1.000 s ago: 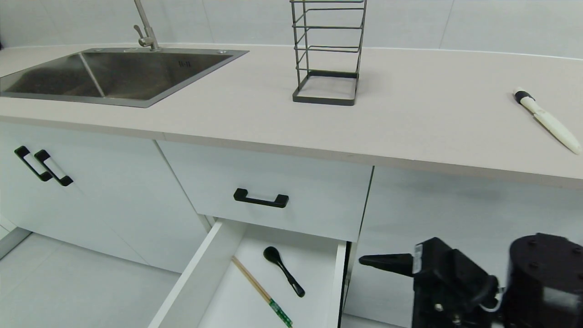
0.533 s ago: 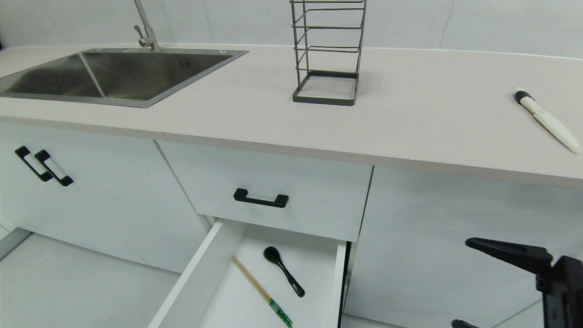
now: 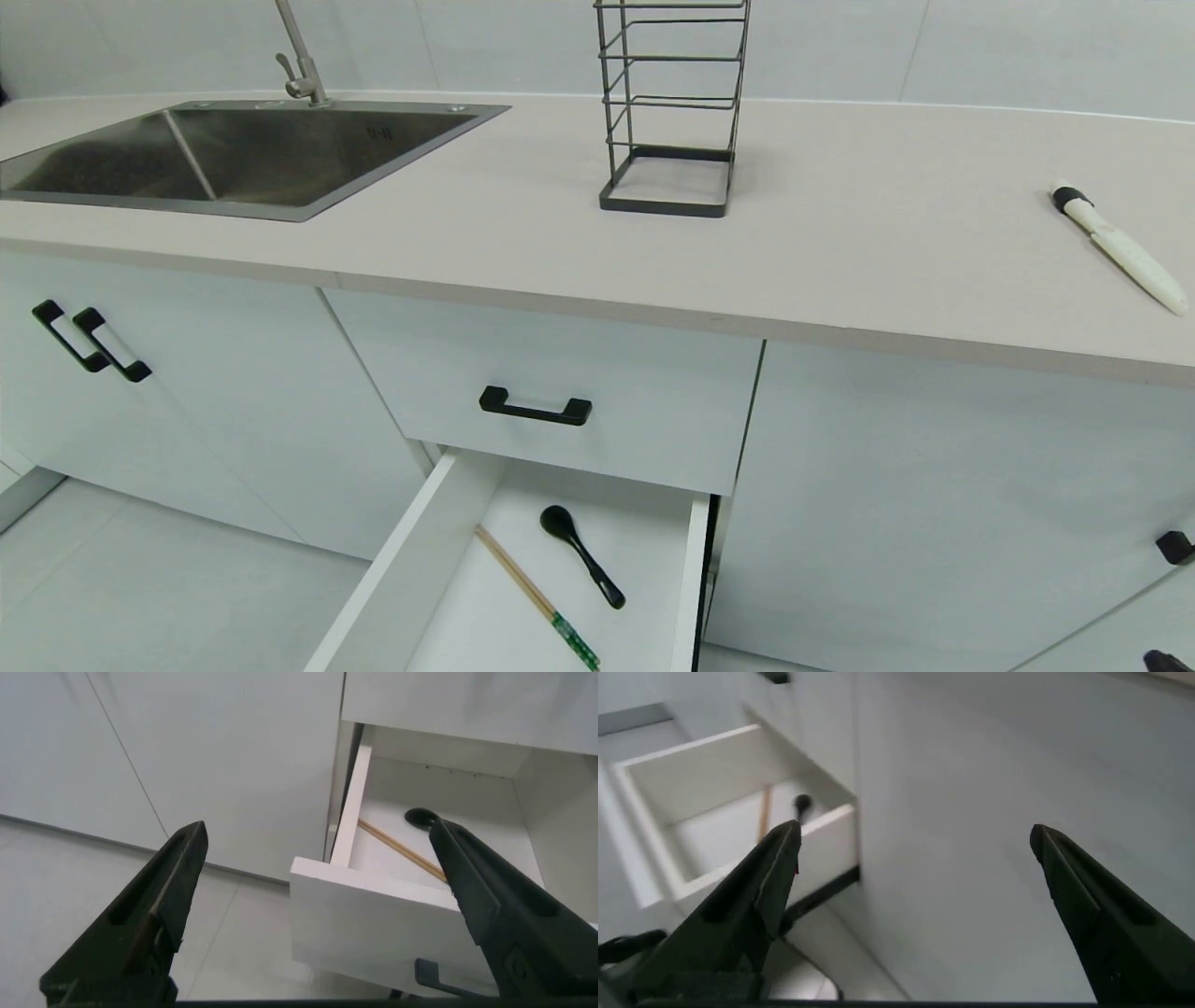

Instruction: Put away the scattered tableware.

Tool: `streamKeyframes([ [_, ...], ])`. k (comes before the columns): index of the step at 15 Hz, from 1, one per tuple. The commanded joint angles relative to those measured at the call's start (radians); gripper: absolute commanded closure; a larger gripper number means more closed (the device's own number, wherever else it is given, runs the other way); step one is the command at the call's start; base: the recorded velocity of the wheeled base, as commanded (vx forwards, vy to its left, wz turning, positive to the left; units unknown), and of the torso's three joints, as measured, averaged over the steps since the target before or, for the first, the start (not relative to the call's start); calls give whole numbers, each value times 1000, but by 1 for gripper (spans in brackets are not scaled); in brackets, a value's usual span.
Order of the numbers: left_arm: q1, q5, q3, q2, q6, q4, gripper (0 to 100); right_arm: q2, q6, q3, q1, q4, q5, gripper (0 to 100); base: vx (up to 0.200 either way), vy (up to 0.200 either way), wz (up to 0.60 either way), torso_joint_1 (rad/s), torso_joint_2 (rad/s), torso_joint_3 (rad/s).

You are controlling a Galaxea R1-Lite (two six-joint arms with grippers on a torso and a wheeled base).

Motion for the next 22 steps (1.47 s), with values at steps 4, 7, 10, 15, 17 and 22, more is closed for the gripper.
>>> streamKeyframes([
  [4, 0, -17, 0, 0, 0, -2, 0, -489, -56, 28, -209, 303, -14, 0, 0, 0, 0, 0, 0, 0],
  [7, -3, -142, -247, 117, -23, -59, 0, -495, 125, 33, -205, 406, -184, 0, 0, 0, 0, 0, 0, 0],
  [10, -86, -282, -344, 298, -29, 141, 0, -540, 186, 33, -192, 526, -209, 0, 0, 0, 0, 0, 0, 0],
  [15, -170, -345, -238, 566, -28, 162, 0, -540, 180, 33, -192, 593, -264, 0, 0, 0, 0, 0, 0, 0],
  [17, -216, -340, -193, 597, -6, 162, 0, -540, 180, 33, -190, 581, -269, 0, 0, 0, 0, 0, 0, 0],
  [22, -274, -343, -193, 670, 9, 216, 0, -540, 183, 33, -187, 579, -267, 0, 0, 0, 0, 0, 0, 0],
])
